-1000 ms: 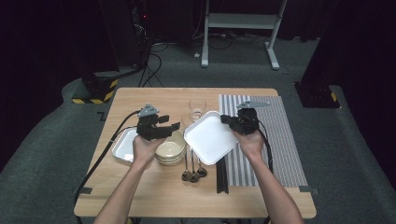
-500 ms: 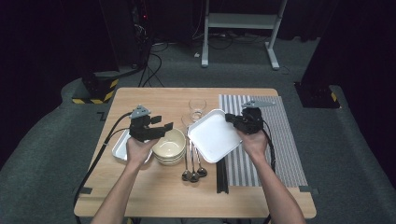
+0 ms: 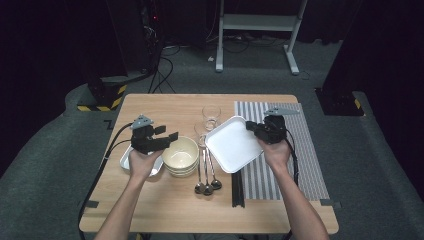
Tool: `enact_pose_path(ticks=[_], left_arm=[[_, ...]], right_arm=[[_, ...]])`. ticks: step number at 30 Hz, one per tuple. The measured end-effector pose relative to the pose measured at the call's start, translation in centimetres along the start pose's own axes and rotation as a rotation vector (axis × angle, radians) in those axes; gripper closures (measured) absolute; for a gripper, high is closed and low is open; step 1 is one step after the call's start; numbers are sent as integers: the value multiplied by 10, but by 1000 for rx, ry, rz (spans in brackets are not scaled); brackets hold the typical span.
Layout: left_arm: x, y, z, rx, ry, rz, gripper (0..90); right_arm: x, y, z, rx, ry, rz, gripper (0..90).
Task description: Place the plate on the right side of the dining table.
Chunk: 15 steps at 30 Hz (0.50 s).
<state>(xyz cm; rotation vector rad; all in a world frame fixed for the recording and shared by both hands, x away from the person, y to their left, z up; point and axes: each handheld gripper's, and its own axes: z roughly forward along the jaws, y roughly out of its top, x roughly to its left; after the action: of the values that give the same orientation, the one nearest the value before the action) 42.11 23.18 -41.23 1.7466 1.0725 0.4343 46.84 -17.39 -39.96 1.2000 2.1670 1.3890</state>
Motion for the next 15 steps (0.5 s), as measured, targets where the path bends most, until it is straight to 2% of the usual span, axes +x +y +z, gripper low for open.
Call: enact_pose_path(ticks=[10, 13, 15], left_arm=[[9, -9, -8, -9, 25, -25, 357], [8, -12, -10, -15, 46, -5, 368], [9, -14, -12, -21, 54, -7, 371]], right_arm=[[-9, -5, -5, -5, -20, 18, 884], [-11, -6, -8, -6, -27, 25, 884], [-13, -7, -9, -8, -32, 27, 884]])
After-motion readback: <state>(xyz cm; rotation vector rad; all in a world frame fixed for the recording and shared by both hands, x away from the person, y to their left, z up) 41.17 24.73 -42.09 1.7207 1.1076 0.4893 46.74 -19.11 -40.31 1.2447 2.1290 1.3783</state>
